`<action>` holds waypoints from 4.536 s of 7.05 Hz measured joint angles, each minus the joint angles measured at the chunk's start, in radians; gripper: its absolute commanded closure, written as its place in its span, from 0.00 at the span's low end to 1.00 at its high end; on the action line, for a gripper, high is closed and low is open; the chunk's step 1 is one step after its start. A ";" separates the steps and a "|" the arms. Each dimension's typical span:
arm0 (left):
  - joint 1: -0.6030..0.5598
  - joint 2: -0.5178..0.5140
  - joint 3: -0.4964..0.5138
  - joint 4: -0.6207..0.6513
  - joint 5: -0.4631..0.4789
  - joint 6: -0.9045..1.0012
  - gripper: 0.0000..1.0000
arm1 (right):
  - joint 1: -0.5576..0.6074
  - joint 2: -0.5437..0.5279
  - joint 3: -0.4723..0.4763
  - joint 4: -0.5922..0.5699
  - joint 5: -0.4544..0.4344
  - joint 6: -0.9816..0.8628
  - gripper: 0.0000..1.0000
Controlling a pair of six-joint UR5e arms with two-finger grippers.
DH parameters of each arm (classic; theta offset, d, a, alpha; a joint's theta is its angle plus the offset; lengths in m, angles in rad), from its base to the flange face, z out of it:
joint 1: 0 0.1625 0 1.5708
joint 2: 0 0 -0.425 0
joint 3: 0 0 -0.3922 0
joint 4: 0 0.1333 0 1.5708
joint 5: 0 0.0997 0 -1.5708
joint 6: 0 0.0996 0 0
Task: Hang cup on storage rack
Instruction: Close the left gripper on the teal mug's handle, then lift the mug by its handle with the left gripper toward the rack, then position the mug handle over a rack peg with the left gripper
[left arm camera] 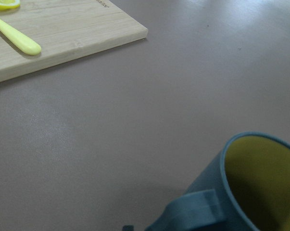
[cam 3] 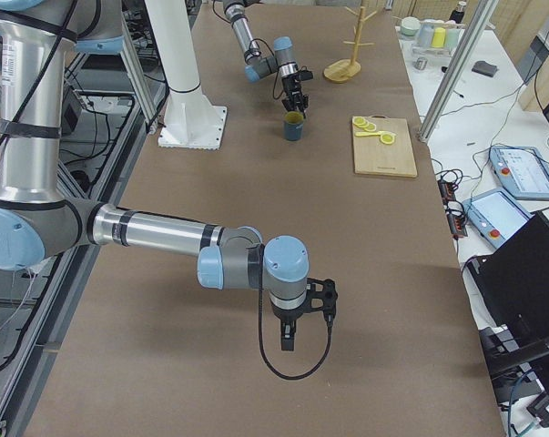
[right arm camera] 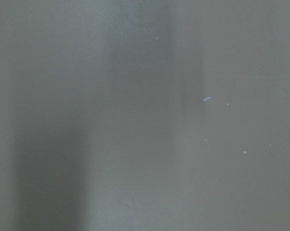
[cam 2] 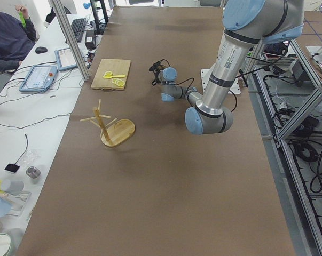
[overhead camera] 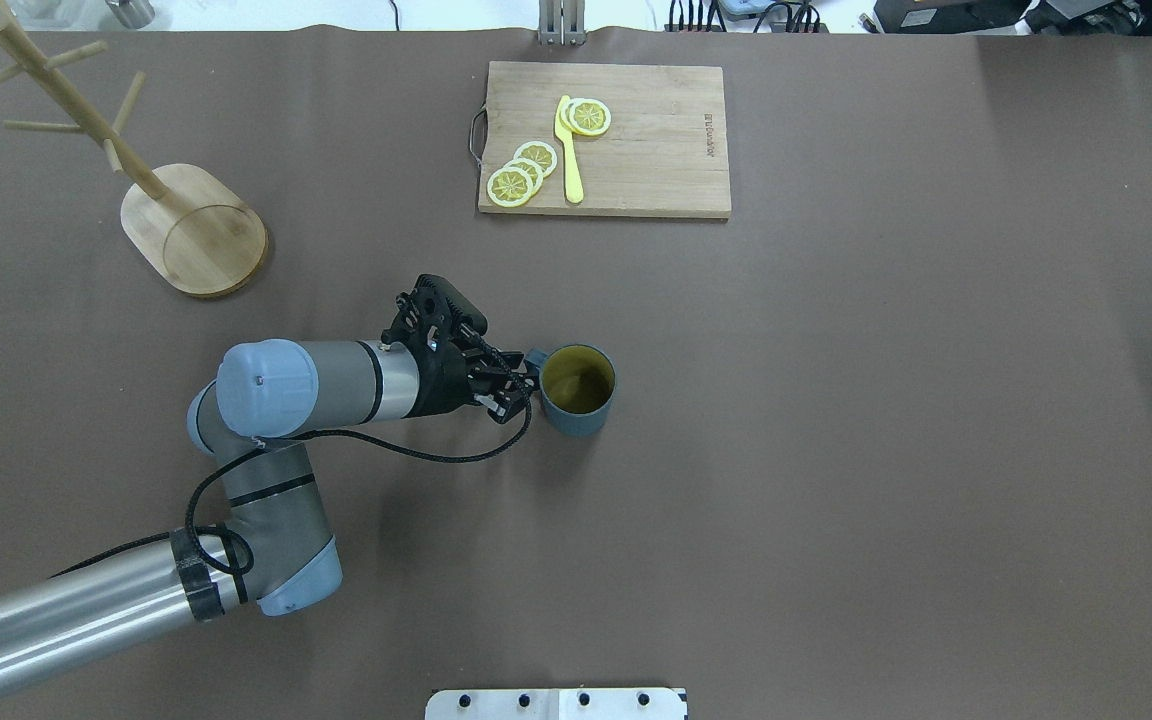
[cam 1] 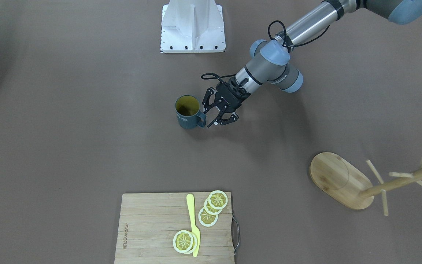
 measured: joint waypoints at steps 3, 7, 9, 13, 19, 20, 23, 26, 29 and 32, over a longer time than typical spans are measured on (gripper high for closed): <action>0.024 -0.002 0.000 -0.001 0.047 -0.001 0.80 | -0.001 0.002 -0.002 0.000 0.000 0.000 0.00; 0.028 -0.001 -0.005 -0.018 0.056 -0.015 1.00 | -0.001 0.003 -0.003 0.000 0.000 0.000 0.00; 0.016 0.004 -0.007 -0.066 0.056 -0.071 1.00 | -0.001 0.003 -0.005 0.000 0.000 0.000 0.00; -0.066 0.044 -0.011 -0.099 0.047 -0.266 1.00 | -0.001 0.002 -0.008 0.001 -0.001 -0.001 0.00; -0.156 0.055 -0.024 -0.272 0.045 -1.002 1.00 | -0.001 0.002 -0.009 0.004 -0.002 -0.002 0.00; -0.175 0.055 -0.025 -0.312 0.049 -1.129 1.00 | -0.001 0.001 -0.011 0.010 -0.003 -0.002 0.00; -0.244 0.067 -0.023 -0.417 0.074 -1.484 1.00 | -0.001 0.001 -0.015 0.027 -0.005 -0.002 0.00; -0.319 0.081 -0.018 -0.468 0.156 -1.854 1.00 | -0.001 0.001 -0.015 0.030 -0.005 -0.002 0.00; -0.407 0.110 0.024 -0.484 0.174 -2.117 1.00 | -0.001 0.002 -0.014 0.033 -0.006 -0.002 0.00; -0.430 0.153 0.086 -0.581 0.176 -2.208 1.00 | -0.001 0.003 -0.012 0.034 -0.006 -0.002 0.00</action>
